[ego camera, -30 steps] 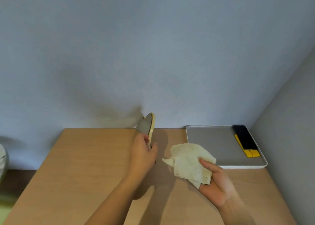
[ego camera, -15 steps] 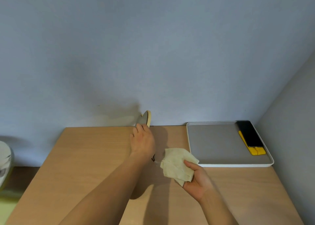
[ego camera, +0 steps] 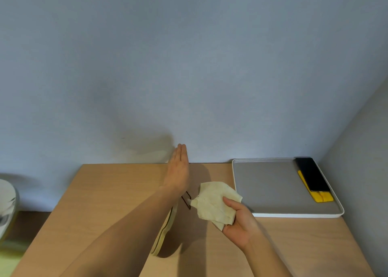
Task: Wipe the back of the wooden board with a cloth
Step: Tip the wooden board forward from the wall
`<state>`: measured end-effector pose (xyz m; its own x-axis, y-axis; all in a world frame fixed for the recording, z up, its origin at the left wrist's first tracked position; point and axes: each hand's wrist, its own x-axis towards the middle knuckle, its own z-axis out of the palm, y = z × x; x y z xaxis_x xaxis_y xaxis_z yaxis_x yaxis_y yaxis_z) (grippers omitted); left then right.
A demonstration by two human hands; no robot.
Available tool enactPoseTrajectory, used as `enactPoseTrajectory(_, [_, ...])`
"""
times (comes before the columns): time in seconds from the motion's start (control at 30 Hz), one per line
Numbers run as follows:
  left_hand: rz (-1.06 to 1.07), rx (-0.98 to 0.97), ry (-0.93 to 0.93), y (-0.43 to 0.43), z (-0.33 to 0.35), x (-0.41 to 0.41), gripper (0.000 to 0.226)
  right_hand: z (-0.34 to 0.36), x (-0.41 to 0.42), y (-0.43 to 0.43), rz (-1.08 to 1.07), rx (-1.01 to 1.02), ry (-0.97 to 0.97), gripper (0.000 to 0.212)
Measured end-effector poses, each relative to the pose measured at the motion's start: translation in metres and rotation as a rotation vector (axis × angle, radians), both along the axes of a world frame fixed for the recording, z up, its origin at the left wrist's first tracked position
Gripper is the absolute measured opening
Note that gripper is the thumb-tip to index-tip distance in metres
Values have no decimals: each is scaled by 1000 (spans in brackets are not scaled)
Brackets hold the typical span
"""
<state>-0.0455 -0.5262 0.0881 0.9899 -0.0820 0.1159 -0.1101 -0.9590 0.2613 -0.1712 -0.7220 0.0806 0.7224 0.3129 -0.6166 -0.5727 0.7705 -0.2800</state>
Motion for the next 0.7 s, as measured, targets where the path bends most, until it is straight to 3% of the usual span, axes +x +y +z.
enactPoseTrajectory(0.33, [196,-452,-4,84,37,3,60,18,11,27,60,-41,-76,47])
enactPoseTrajectory(0.7, [278,-772,49,199,26,-4,60,21,-1,141,96,-274,-154,30])
